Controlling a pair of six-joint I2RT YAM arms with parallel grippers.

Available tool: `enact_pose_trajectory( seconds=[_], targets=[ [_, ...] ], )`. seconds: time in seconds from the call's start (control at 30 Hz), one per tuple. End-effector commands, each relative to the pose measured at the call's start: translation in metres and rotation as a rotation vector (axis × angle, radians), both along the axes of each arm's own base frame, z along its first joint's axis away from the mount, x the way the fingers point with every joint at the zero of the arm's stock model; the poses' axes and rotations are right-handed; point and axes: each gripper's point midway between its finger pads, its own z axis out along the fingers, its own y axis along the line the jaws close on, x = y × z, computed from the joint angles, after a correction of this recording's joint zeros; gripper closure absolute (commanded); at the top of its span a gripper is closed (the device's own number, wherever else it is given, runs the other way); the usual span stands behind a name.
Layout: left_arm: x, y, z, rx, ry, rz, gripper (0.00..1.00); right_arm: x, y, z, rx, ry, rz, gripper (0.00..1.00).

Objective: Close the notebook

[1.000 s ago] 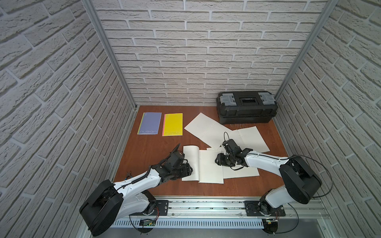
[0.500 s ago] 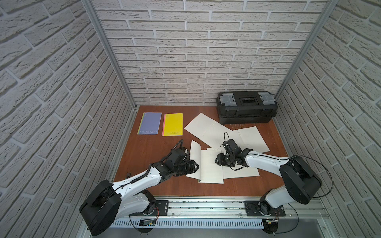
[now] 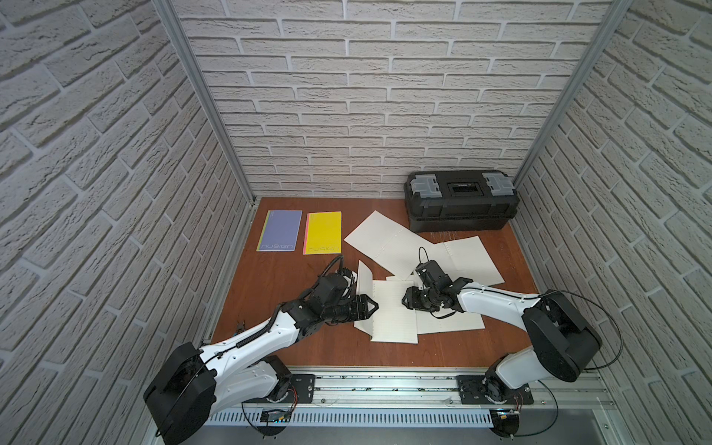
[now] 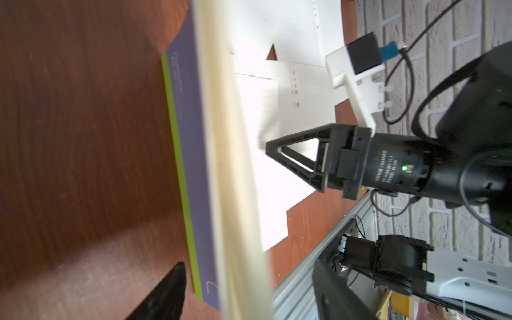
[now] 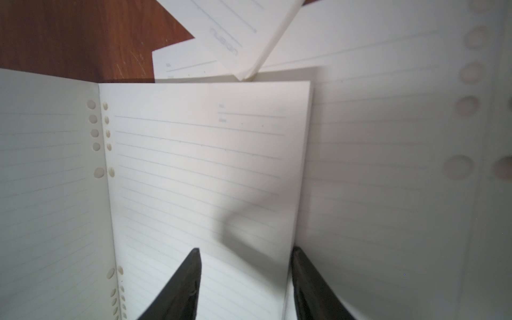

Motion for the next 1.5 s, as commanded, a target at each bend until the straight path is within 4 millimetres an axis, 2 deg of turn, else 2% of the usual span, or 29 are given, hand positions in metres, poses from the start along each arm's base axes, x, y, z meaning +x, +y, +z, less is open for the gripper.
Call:
enact_pose_trajectory(
  seconds=[0.0, 0.23, 0.33, 0.57, 0.73, 0.87, 1.03, 1.17, 1.47],
  targets=[
    [0.006, -0.019, 0.027, -0.063, -0.079, -0.045, 0.27, -0.016, -0.006, -0.003, -0.029, 0.040, 0.014, 0.47],
    [0.006, -0.049, 0.041, -0.099, -0.138, -0.123, 0.27, -0.013, -0.015, 0.020, -0.036, -0.032, -0.007, 0.46],
    [0.003, -0.065, 0.040, -0.097, -0.162, -0.159, 0.27, -0.013, -0.022, 0.031, -0.050, -0.067, -0.021, 0.45],
    [-0.001, -0.098, 0.037, -0.071, -0.277, -0.191, 0.28, -0.018, -0.050, 0.055, -0.108, -0.157, -0.096, 0.41],
    [0.007, -0.110, 0.027, -0.031, -0.342, -0.171, 0.27, -0.022, -0.070, 0.063, -0.158, -0.200, -0.145, 0.40],
    [0.011, -0.120, 0.010, 0.023, -0.314, -0.200, 0.30, -0.025, -0.075, 0.067, -0.161, -0.214, -0.154, 0.39],
    [0.019, -0.111, -0.023, 0.208, -0.234, -0.174, 0.33, -0.027, -0.068, 0.063, -0.140, -0.192, -0.118, 0.40],
    [0.023, -0.105, -0.037, 0.315, -0.182, -0.156, 0.34, -0.028, -0.058, 0.058, -0.111, -0.158, -0.081, 0.41],
    [0.023, -0.097, -0.067, 0.469, -0.079, -0.150, 0.39, -0.029, -0.055, 0.053, -0.101, -0.148, -0.082, 0.43]
  ],
)
